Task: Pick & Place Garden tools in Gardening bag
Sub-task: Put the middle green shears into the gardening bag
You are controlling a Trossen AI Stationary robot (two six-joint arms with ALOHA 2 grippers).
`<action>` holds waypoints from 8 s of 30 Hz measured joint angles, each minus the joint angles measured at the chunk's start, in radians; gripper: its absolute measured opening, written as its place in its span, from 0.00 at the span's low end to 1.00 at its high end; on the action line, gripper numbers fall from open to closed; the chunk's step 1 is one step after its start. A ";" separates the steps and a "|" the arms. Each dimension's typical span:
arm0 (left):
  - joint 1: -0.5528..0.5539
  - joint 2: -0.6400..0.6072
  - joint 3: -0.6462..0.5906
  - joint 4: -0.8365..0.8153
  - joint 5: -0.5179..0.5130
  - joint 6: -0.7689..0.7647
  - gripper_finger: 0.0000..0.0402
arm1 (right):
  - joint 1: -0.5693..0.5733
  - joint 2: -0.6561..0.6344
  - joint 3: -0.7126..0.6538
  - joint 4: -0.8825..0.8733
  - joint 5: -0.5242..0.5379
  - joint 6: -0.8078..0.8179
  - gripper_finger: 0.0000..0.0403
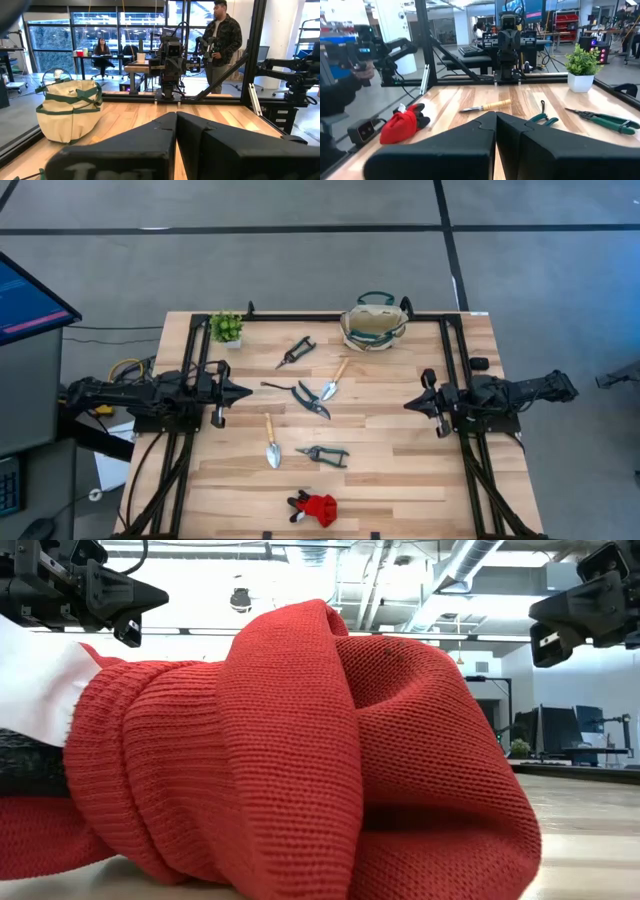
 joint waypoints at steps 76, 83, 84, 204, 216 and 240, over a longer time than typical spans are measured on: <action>0.082 0.720 0.203 0.172 -0.033 -0.053 0.00 | -0.001 0.768 0.234 0.290 0.238 -0.060 0.00; 0.080 0.849 0.203 0.220 -0.021 -0.053 0.00 | -0.001 0.768 0.234 0.290 0.238 -0.060 0.00; 0.077 0.863 0.203 0.244 -0.021 -0.053 0.00 | -0.001 0.768 0.234 0.290 0.238 -0.060 0.00; 0.110 1.529 0.604 -0.019 -0.010 0.415 0.45 | -0.001 0.768 0.234 0.272 0.235 -0.015 0.00; 0.136 1.548 0.606 -0.016 0.031 0.315 0.44 | -0.001 0.768 0.234 0.272 0.235 -0.015 0.00; 0.170 1.549 0.605 -0.040 0.152 0.092 0.41 | -0.001 0.768 0.234 0.272 0.235 -0.015 0.00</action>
